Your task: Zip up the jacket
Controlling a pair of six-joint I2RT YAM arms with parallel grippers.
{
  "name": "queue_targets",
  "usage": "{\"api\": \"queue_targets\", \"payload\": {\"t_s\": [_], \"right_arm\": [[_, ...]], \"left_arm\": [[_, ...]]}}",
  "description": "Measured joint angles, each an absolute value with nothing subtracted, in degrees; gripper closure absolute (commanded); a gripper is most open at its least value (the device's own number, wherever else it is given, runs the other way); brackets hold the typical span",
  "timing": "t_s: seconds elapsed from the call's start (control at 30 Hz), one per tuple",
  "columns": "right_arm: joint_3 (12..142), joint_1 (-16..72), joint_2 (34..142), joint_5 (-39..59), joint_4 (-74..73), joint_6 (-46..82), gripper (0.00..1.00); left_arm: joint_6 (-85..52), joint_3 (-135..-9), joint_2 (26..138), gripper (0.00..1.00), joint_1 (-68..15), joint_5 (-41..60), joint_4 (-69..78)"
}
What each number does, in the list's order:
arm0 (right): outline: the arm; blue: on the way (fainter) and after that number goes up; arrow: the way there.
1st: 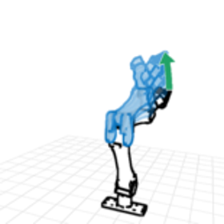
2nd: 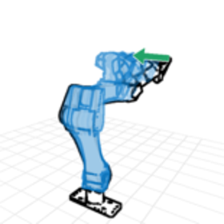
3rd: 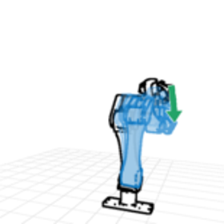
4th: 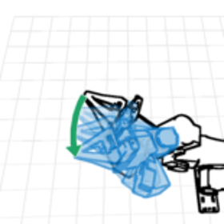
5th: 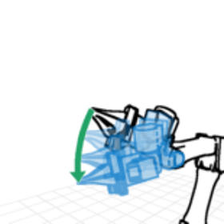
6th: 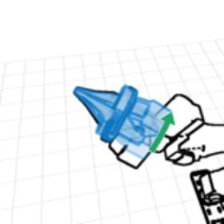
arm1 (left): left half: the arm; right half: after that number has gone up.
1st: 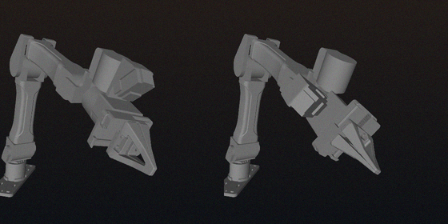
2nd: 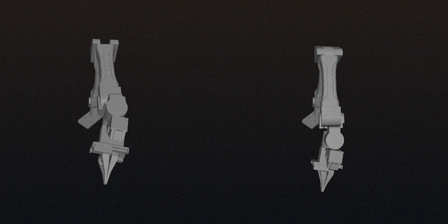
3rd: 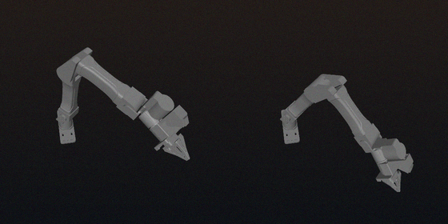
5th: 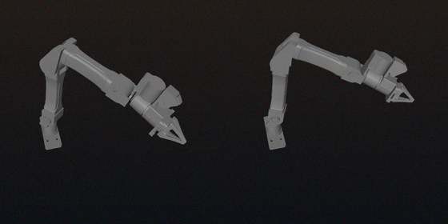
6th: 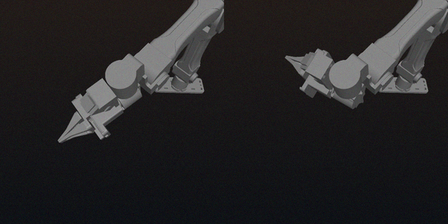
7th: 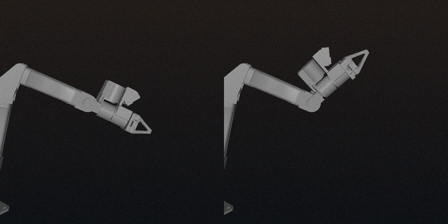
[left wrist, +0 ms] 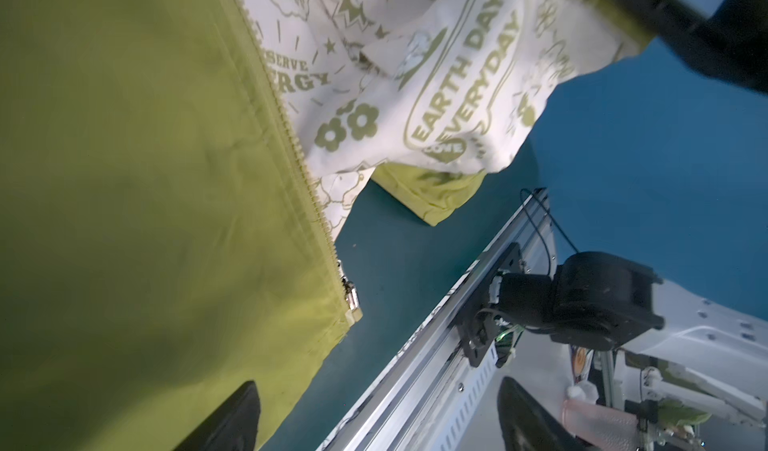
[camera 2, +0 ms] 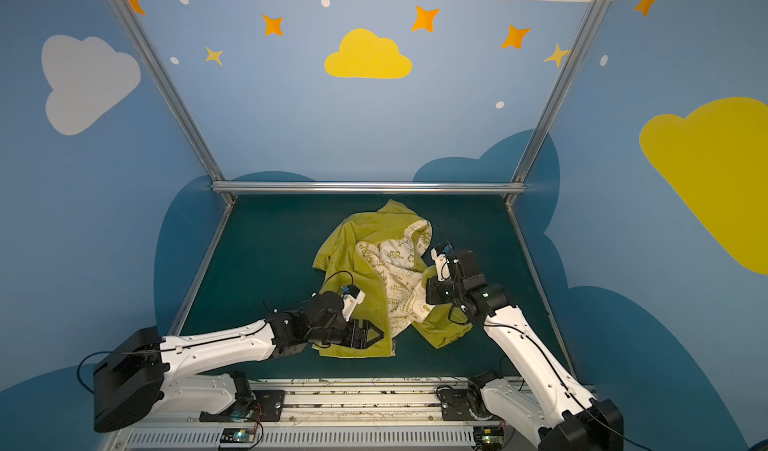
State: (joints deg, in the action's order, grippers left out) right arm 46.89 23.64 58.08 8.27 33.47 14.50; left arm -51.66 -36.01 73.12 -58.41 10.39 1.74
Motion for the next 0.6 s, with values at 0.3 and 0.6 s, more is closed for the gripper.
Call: {"api": "queue_targets", "payload": {"t_s": [0.3,0.6], "right_arm": [[45.87,23.57,56.99,5.28,33.12,14.59,1.0],[44.23,23.18,55.16,2.33,32.99,14.83,1.0]], "left_arm": [[-50.74,-60.05,90.67,0.01,-59.02,2.76,-19.66],[-49.06,-80.86,110.72,0.09,-61.19,-6.09,-40.42]]}}
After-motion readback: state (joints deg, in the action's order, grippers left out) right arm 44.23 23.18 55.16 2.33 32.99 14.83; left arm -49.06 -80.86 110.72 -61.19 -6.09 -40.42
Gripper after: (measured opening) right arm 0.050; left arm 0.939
